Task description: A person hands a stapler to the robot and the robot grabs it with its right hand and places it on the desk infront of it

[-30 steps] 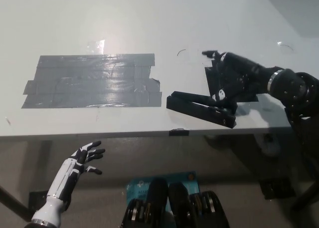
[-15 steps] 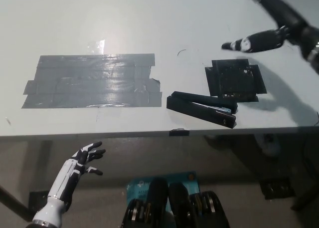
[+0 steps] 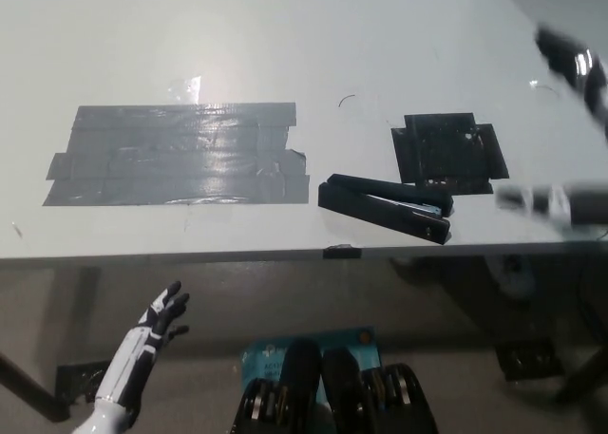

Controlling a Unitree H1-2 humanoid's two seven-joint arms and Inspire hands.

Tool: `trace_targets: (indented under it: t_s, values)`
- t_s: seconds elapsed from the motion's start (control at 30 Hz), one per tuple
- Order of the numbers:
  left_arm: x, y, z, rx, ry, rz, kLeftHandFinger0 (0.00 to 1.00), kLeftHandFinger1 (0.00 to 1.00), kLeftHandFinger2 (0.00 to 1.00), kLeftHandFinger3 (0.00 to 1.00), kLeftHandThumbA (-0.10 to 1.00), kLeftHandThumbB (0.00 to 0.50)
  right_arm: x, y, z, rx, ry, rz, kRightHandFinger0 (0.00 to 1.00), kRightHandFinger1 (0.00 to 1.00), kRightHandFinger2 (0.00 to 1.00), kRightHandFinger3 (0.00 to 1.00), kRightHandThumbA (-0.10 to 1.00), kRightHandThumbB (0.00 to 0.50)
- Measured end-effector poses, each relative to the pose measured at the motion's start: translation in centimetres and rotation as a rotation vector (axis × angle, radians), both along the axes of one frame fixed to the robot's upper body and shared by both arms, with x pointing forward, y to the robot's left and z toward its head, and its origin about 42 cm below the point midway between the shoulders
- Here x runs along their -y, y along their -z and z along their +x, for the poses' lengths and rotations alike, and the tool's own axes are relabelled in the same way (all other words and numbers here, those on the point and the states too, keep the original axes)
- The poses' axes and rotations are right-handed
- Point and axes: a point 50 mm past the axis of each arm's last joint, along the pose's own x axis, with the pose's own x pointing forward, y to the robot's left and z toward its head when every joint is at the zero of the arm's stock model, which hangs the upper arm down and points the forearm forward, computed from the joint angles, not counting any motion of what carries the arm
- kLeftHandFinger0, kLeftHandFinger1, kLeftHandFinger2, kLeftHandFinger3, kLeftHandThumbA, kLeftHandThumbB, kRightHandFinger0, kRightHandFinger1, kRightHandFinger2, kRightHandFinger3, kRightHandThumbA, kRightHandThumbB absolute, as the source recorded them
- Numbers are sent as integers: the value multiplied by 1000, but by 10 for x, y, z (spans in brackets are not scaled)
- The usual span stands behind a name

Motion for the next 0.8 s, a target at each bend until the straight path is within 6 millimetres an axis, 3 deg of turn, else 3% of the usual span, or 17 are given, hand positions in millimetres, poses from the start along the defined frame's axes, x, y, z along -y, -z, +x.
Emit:
trace_targets:
  t_s: [0.07,0.1,0.17,0.2,0.23,0.27,0.3,0.4,0.57,0.63,0.8]
  values:
    - [0,2,-3,-6,2,-2,1000,1000,1000,1000,1000,500,-3,13,-18,-26,-7,29,1000,1000,1000,1000,1000,451]
    - [0,6,-8,-19,4,-6,1000,1000,1000,1000,1000,500,-8,37,-39,-95,-13,85,1000,1000,1000,1000,1000,437]
    - [0,10,-13,-27,12,-15,1000,1000,1000,1000,1000,500,-15,63,-58,-169,-14,156,1000,1000,1000,1000,1000,388]
    - [1,11,-15,-29,15,-19,1000,1000,1000,1000,1000,500,-18,72,-65,-201,-10,183,1000,1000,1000,1000,1000,396]
    - [0,15,-21,-39,21,-27,1000,1000,1000,1000,1000,500,-26,96,-81,-278,-3,252,1000,1000,1000,1000,1000,398]
    - [0,17,-22,-43,22,-29,1000,1000,1000,1000,1000,500,-28,103,-85,-300,2,273,1000,1000,1000,1000,1000,366]
    - [0,20,-26,-51,20,-36,1000,1000,1000,1000,1000,500,-34,122,-92,-360,16,322,1000,1000,1000,1000,1000,370]
    - [-1,25,-33,-64,26,-44,1000,1000,1000,1000,1000,500,-43,161,-101,-479,57,409,1000,1000,1000,1000,1000,330]
    - [1,32,-43,-83,30,-67,1000,1000,1000,1000,1000,500,-53,212,-108,-609,119,494,1000,1000,1000,1000,1000,358]
    - [3,33,-45,-81,32,-78,1000,1000,1000,1000,1000,500,-55,228,-110,-642,140,510,1000,1000,1000,1000,1000,385]
    - [8,35,-49,-70,29,-106,1000,1000,1000,1000,1000,500,-55,248,-112,-658,167,518,1000,1000,1000,1000,1000,396]
